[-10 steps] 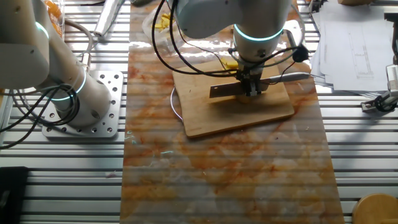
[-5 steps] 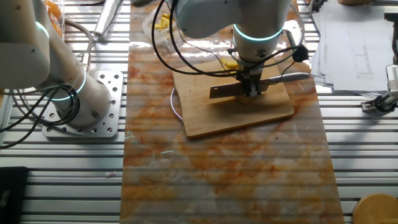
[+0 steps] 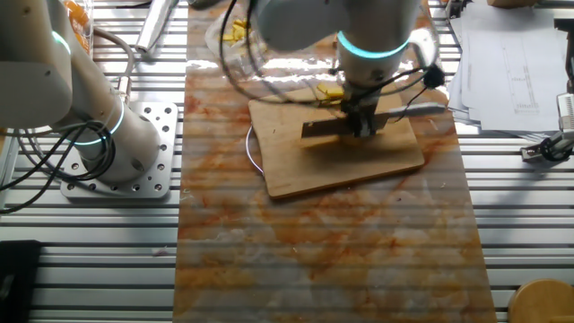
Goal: Chop the potatoes
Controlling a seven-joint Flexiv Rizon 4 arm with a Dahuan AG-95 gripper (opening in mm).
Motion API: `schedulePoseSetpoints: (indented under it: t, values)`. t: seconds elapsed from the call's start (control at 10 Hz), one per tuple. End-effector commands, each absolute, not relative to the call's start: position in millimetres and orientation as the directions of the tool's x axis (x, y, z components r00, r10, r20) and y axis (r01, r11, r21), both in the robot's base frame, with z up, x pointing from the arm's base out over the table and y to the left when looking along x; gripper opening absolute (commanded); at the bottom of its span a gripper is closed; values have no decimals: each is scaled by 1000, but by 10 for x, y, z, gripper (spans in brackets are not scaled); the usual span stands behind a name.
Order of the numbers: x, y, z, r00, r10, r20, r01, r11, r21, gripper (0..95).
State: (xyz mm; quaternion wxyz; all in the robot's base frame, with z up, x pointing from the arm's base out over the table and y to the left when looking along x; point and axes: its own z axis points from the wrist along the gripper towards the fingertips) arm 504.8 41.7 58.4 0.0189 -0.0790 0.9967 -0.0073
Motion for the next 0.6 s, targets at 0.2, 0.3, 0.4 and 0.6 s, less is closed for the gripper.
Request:
schedulePoseSetpoints:
  t: [0.2, 0.3, 0.4, 0.6]
  values:
    - [4992, 441, 546, -987, -153, -55, -151, 988, -33, 0]
    - [4997, 433, 492, -986, -155, -61, -153, 988, -38, 0]
    - [4993, 420, 450, -985, -158, -64, -156, 987, -42, 0]
    - [4987, 389, 347, -986, -159, -50, -156, 986, -50, 0]
